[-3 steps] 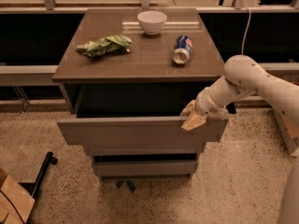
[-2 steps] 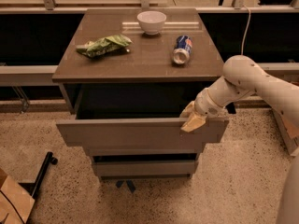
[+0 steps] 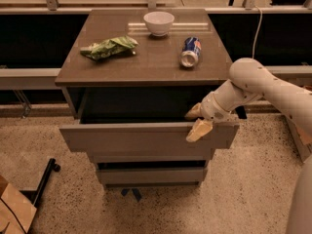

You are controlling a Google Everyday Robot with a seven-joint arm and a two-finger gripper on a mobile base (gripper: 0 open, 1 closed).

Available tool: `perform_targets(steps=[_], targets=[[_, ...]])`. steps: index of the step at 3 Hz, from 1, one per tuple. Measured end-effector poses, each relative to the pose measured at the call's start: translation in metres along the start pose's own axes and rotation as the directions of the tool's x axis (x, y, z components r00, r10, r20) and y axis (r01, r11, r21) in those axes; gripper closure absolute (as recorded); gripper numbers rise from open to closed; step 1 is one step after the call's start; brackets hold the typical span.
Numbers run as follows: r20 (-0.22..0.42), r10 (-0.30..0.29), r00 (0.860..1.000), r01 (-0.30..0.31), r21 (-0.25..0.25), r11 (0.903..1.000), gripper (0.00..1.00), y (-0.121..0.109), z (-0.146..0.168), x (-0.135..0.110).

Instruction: Open top drawer

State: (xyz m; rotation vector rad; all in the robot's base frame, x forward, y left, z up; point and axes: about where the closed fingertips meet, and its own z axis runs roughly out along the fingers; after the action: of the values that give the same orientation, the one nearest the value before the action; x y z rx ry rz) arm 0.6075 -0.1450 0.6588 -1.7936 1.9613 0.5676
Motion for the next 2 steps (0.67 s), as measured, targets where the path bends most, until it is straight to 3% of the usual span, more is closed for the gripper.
perform_targets(steps=[1, 2], targets=[[-0.013, 0.061, 0.998, -0.062, -0.028, 0.9977, 0.0, 0.035, -0.003, 0.012], [-0.023, 0.186, 0.982, -0.187, -0.039, 0.9816, 0.0, 0.092, -0.023, 0.029]])
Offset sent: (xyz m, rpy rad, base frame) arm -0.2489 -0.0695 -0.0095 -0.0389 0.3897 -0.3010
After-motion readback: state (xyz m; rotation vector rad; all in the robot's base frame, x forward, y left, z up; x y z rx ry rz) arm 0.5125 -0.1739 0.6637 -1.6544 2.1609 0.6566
